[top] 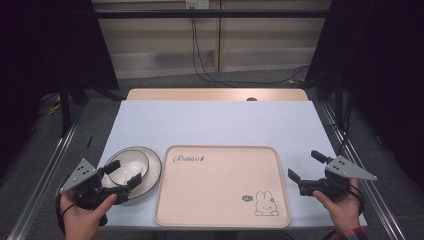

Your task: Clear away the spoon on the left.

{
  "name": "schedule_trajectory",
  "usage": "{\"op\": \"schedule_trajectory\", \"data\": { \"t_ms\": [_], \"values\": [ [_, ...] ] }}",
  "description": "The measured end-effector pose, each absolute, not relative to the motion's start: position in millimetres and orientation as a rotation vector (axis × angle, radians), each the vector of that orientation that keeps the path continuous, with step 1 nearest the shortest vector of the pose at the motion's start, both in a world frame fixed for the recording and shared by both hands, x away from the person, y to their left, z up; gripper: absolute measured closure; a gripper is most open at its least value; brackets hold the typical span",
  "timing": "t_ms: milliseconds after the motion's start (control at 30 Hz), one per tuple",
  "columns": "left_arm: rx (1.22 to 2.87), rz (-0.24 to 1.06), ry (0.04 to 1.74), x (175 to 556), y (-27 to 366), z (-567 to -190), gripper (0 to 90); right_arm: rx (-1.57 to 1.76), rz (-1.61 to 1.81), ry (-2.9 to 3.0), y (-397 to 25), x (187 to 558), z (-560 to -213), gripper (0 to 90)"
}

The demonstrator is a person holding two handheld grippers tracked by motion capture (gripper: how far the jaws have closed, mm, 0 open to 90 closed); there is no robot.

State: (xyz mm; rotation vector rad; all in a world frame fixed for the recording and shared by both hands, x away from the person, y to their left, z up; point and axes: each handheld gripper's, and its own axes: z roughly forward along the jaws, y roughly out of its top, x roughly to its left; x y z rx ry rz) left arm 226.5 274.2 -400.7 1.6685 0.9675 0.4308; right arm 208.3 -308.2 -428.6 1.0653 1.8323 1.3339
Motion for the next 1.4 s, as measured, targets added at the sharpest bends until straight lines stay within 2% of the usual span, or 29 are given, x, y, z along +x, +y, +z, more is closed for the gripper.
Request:
{"op": "schedule_trajectory", "data": {
  "t_ms": [767, 1333, 1400],
  "values": [
    [1.740, 0.489, 1.044, 212.7, 279.7, -416.0, 7.9, 1.033, 1.345, 1.854, -296.6, 217.4, -433.0, 1.0],
    [1.790, 0.512, 1.056, 207.8, 277.0, -421.4, 15.0, 1.035, 1.343, 1.863, -294.1, 218.7, -435.3, 1.2],
    [1.795, 0.509, 1.061, 207.1, 276.8, -421.0, 20.0, 1.036, 1.348, 1.871, -294.1, 218.7, -435.3, 1.4]
  ]
}}
